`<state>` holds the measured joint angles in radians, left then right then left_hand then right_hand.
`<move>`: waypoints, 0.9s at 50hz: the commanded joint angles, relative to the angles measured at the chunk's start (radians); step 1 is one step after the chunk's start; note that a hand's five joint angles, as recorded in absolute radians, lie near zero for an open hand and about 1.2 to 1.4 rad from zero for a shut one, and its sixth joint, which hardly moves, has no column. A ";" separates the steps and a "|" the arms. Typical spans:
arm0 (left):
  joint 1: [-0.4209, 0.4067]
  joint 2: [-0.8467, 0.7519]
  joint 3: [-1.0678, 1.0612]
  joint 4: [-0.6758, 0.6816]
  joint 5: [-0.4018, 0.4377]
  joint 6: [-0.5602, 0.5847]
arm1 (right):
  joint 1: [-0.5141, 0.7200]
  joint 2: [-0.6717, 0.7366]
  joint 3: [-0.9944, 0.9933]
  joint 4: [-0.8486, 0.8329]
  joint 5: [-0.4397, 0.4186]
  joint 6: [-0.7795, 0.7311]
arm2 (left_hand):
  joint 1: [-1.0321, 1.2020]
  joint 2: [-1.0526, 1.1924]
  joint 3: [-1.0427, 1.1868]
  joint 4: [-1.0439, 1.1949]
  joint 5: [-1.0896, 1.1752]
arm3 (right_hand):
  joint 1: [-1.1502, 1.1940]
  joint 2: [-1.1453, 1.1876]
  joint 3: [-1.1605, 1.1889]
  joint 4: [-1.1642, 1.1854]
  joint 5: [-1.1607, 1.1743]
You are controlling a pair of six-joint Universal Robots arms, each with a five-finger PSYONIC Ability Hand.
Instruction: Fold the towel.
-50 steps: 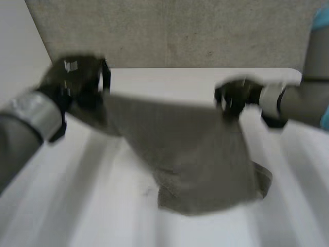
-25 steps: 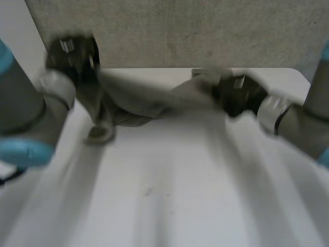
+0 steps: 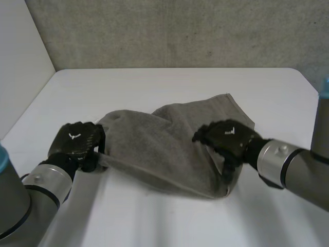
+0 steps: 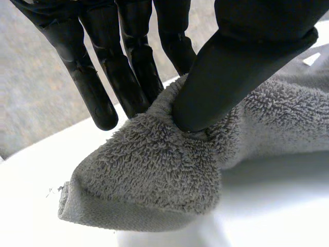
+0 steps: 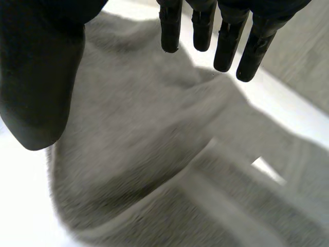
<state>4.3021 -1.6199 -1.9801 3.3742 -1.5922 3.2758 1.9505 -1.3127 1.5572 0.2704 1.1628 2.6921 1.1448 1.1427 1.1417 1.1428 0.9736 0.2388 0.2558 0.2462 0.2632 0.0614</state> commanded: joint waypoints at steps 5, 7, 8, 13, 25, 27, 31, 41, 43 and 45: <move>0.016 0.025 -0.023 0.022 0.000 0.001 | 0.011 0.201 -0.289 0.035 0.023 -0.117 | 0.158 0.160 0.161 0.160 0.155 | 0.040 0.023 0.033 0.016 0.043; 0.022 0.025 -0.025 0.022 0.000 0.001 | 0.014 0.301 -0.397 0.093 0.032 -0.178 | 0.158 0.160 0.161 0.160 0.155 | 0.142 0.125 0.135 0.118 0.145; 0.022 0.025 -0.025 0.022 0.000 0.001 | 0.015 0.302 -0.397 0.093 0.032 -0.178 | 0.158 0.160 0.161 0.160 0.155 | 0.143 0.126 0.135 0.118 0.146; 0.050 0.025 -0.025 0.022 0.003 -0.001 | 0.041 0.448 -0.555 0.142 0.098 -0.275 | 0.161 0.163 0.164 0.163 0.157 | 0.128 0.111 0.121 0.104 0.131; 0.090 0.025 -0.028 0.022 0.055 -0.001 | 0.051 0.679 -0.753 0.144 0.166 -0.416 | 0.161 0.163 0.164 0.163 0.157 | 0.134 0.117 0.127 0.110 0.137; 0.090 0.025 -0.028 0.024 0.055 -0.001 | 0.051 0.695 -0.770 0.144 0.170 -0.416 | 0.161 0.163 0.164 0.163 0.157 | 0.134 0.117 0.127 0.110 0.137; 0.090 0.025 -0.029 0.024 0.055 -0.001 | 0.051 0.713 -0.789 0.144 0.181 -0.417 | 0.161 0.163 0.164 0.163 0.157 | 0.140 0.123 0.132 0.115 0.143; 0.090 0.023 -0.029 0.024 0.057 -0.001 | 0.051 0.710 -0.796 0.144 0.176 -0.408 | 0.161 0.163 0.164 0.163 0.157 | 0.745 0.728 0.737 0.720 0.747; 0.090 0.023 -0.029 0.024 0.057 -0.001 | 0.051 0.708 -0.796 0.144 0.176 -0.408 | 0.158 0.160 0.161 0.160 0.155 | 0.850 0.833 0.843 0.826 0.853; 0.090 0.023 -0.029 0.024 0.057 -0.001 | 0.051 0.708 -0.795 0.144 0.181 -0.407 | 0.158 0.160 0.161 0.160 0.155 | 0.996 0.979 0.989 0.972 0.999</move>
<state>4.3919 -1.5962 -2.0096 3.3978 -1.5352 3.2750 2.0025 -0.5989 0.7609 0.4141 1.3406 2.2822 1.1440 1.1424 1.1416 1.1425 0.9721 1.0747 1.0651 1.0652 1.0641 0.8912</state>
